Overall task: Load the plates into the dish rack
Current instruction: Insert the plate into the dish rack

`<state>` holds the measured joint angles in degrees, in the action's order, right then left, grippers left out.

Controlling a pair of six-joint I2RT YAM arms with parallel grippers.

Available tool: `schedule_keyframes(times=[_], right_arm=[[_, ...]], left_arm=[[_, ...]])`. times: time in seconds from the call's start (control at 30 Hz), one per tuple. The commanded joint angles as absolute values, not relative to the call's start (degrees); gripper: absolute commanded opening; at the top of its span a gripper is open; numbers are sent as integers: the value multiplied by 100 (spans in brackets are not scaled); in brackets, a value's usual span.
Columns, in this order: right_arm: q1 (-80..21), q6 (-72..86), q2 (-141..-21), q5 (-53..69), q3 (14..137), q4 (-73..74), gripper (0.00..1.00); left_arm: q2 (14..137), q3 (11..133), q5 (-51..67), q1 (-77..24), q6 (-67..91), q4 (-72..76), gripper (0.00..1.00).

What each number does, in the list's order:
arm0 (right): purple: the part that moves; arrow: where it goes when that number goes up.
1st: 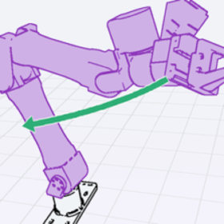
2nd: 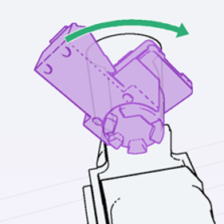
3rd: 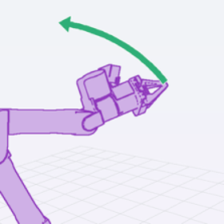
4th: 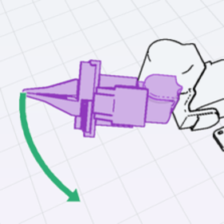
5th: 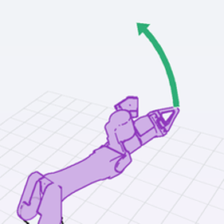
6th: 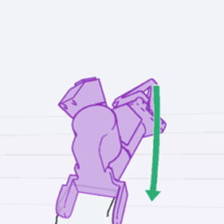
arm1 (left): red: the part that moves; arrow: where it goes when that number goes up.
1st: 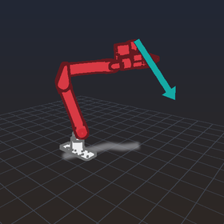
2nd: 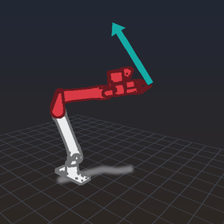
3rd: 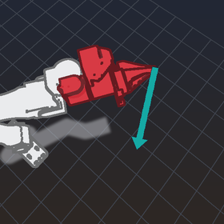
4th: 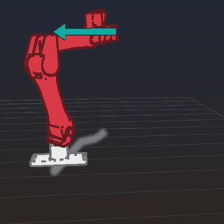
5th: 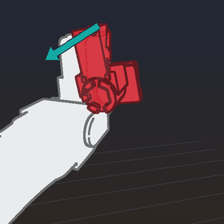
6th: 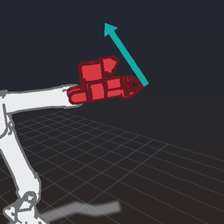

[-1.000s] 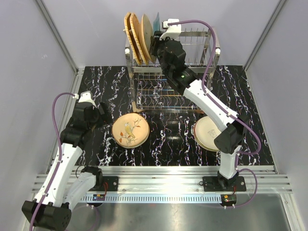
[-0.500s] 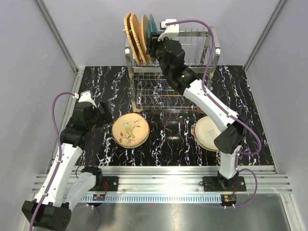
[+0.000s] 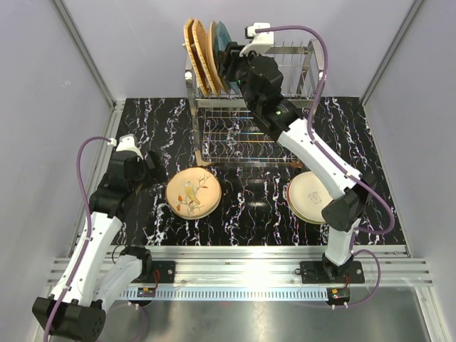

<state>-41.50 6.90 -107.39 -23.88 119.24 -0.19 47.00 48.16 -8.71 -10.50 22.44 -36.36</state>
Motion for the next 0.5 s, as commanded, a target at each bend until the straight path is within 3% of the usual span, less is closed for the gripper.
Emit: schedule_keyframes(times=[0.0, 0.23, 0.47], right_arm=[[-4175, 791, -10231, -2285, 12006, -229, 55], [-4183, 800, -9888, -2136, 11778, -246, 55], [-4184, 274, -8625, -847, 10339, -554, 55]], left_arm=[[4649, 4808, -773, -1037, 2188, -3401, 99], [4641, 4816, -861, -1037, 2171, -3410, 99], [4755, 4825, -966, -1037, 2145, -3436, 99]])
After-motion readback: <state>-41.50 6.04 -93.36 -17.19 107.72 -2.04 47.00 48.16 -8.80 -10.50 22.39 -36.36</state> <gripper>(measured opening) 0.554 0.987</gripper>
